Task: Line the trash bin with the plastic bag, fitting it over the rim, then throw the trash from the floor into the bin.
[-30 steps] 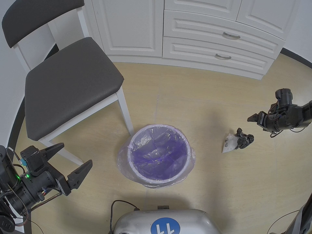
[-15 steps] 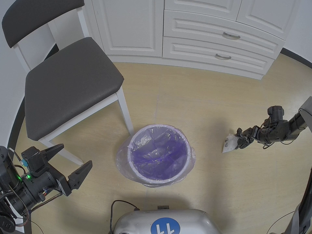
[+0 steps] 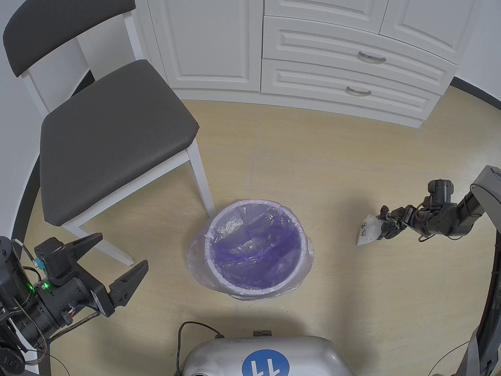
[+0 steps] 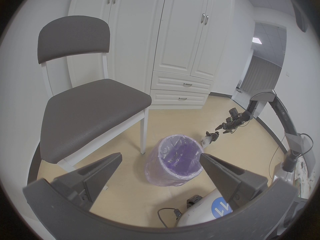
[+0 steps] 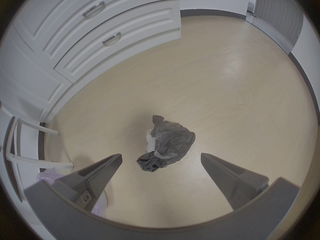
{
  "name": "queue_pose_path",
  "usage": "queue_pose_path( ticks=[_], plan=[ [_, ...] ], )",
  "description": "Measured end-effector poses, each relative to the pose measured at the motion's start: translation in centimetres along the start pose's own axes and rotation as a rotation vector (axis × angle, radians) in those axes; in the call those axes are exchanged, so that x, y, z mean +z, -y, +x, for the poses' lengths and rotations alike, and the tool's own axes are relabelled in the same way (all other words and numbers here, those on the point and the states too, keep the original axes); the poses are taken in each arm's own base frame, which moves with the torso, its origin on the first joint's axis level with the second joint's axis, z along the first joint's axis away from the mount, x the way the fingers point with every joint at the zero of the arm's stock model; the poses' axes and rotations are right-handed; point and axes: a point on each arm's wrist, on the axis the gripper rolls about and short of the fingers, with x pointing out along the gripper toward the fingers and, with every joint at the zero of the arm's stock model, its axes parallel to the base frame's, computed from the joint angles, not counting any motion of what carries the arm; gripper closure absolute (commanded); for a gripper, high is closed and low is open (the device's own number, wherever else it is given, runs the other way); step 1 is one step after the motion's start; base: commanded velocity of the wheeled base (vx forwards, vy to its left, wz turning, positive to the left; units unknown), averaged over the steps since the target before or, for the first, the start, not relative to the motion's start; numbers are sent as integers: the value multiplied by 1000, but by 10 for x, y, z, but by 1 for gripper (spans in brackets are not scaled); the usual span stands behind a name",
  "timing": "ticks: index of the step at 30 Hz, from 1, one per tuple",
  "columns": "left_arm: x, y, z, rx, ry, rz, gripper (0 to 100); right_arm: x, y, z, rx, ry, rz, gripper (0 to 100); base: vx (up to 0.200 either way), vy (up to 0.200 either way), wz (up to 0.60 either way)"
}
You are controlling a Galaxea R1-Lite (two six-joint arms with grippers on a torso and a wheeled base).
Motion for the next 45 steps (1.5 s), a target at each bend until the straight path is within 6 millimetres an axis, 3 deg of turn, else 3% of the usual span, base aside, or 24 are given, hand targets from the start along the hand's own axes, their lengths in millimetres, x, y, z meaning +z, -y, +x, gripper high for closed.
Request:
queue_pose_path(
  ticks=[25,41,42,45],
  plan=[
    [0,0,-1,-1,6,0,0,-3,17,49,-13,5,299,0,0,0,0],
    [1,0,-1,2,9,-1,0,-17,2,64,-13,-6,377,0,0,0,0],
    [1,0,-1,2,9,-1,0,-17,1,64,-13,-6,376,100,0,0,0],
    [1,0,-1,3,10,-1,0,-18,2,65,-15,-8,373,100,0,0,0]
  ],
)
